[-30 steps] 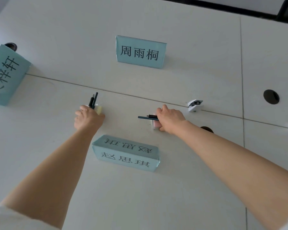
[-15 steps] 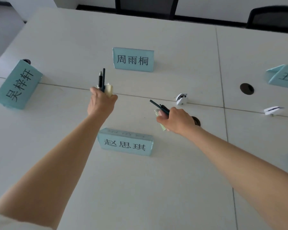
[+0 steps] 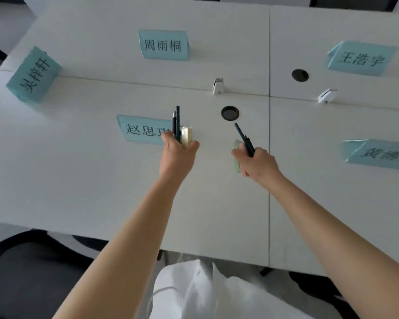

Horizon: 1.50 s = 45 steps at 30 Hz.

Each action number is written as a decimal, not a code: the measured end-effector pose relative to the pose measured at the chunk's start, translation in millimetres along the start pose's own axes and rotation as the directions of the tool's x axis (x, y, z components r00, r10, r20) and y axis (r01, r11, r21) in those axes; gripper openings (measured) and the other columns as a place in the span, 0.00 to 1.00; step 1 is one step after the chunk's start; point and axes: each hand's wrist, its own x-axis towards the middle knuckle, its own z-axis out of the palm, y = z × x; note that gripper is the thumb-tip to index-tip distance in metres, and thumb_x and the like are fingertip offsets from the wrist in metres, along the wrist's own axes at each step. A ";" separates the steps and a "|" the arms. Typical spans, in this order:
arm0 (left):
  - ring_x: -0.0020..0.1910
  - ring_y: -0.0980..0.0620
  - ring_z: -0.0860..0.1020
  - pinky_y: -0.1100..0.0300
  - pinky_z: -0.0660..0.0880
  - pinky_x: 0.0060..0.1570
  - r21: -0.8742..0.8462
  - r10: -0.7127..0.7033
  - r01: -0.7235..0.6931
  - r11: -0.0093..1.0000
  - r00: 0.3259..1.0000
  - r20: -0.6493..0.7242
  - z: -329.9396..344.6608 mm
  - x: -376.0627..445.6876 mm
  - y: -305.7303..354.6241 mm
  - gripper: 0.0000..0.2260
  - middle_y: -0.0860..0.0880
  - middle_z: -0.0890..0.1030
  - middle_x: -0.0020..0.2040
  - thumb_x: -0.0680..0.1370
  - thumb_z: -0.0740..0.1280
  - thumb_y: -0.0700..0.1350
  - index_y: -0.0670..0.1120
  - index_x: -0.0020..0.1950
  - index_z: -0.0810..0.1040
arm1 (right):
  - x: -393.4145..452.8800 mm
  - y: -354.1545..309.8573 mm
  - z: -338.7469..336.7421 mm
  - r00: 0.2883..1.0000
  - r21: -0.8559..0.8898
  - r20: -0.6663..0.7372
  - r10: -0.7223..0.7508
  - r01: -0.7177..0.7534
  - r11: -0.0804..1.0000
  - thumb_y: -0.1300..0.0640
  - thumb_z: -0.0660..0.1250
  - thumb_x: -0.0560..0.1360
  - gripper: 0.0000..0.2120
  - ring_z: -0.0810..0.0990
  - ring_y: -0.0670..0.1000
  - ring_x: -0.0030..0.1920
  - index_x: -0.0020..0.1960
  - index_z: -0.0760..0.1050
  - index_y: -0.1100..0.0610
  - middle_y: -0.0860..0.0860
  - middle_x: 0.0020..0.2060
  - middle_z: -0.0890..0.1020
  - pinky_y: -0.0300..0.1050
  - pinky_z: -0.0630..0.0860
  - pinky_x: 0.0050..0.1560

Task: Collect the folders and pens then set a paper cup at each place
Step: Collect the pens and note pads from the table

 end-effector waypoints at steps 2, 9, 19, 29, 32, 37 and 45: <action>0.37 0.43 0.76 0.47 0.77 0.40 0.009 -0.029 0.029 1.000 0.999 0.025 17.1 -37.0 -13.0 0.15 0.40 0.80 0.48 0.72 0.65 0.48 0.48 0.53 0.61 | -27.9 24.4 -7.8 1.000 0.029 -0.011 0.023 -0.023 0.999 0.41 0.62 0.72 0.20 0.79 0.49 0.31 0.30 0.72 0.56 0.46 0.22 0.78 0.42 0.73 0.37; 0.35 0.44 0.74 0.46 0.77 0.41 0.044 -0.103 0.098 0.994 0.983 0.150 62.9 -159.1 -52.6 0.12 0.45 0.75 0.41 0.76 0.63 0.46 0.47 0.54 0.61 | -127.0 113.4 -22.2 0.993 0.111 0.013 0.120 -0.121 0.986 0.41 0.63 0.71 0.20 0.80 0.49 0.30 0.32 0.72 0.57 0.47 0.23 0.78 0.45 0.78 0.41; 0.37 0.44 0.73 0.49 0.75 0.42 0.152 -0.099 0.050 0.987 0.938 0.331 86.6 -270.2 -98.3 0.11 0.47 0.72 0.42 0.77 0.62 0.47 0.45 0.54 0.62 | -261.6 198.4 -28.6 0.936 0.234 -0.215 0.279 -0.228 0.945 0.37 0.64 0.70 0.23 0.82 0.52 0.40 0.46 0.74 0.59 0.51 0.37 0.81 0.51 0.80 0.47; 0.41 0.44 0.79 0.58 0.70 0.33 0.264 -0.065 -0.082 0.961 0.861 0.504 136.1 -379.9 -101.6 0.14 0.48 0.73 0.42 0.78 0.61 0.49 0.44 0.58 0.63 | -369.6 285.8 -56.2 0.856 0.362 -0.285 0.432 -0.321 0.875 0.38 0.64 0.72 0.23 0.82 0.52 0.44 0.52 0.73 0.58 0.52 0.45 0.81 0.49 0.79 0.48; 0.39 0.45 0.77 0.53 0.74 0.37 0.267 -0.028 -0.143 0.953 0.836 0.548 173.2 -411.0 -88.9 0.14 0.47 0.74 0.42 0.78 0.61 0.49 0.45 0.58 0.62 | -388.2 321.2 -78.9 0.833 0.388 -0.320 0.452 -0.320 0.864 0.39 0.65 0.73 0.22 0.78 0.47 0.40 0.52 0.72 0.57 0.50 0.43 0.79 0.41 0.73 0.38; 0.46 0.43 0.82 0.55 0.73 0.38 0.267 0.005 -0.207 0.941 0.799 0.601 253.3 -471.4 -68.5 0.15 0.49 0.74 0.42 0.78 0.62 0.50 0.46 0.59 0.61 | -413.2 390.7 -131.2 0.802 0.449 -0.364 0.473 -0.294 0.844 0.39 0.65 0.73 0.21 0.77 0.43 0.34 0.51 0.73 0.58 0.48 0.38 0.78 0.38 0.69 0.31; 0.48 0.42 0.82 0.53 0.79 0.43 0.231 -0.057 -0.120 0.966 0.769 0.637 397.5 -578.5 -34.3 0.15 0.51 0.72 0.43 0.79 0.63 0.49 0.48 0.57 0.58 | -428.6 514.9 -239.4 0.801 0.408 -0.369 0.472 -0.317 0.856 0.31 0.59 0.64 0.32 0.82 0.53 0.36 0.43 0.75 0.61 0.54 0.35 0.83 0.51 0.80 0.44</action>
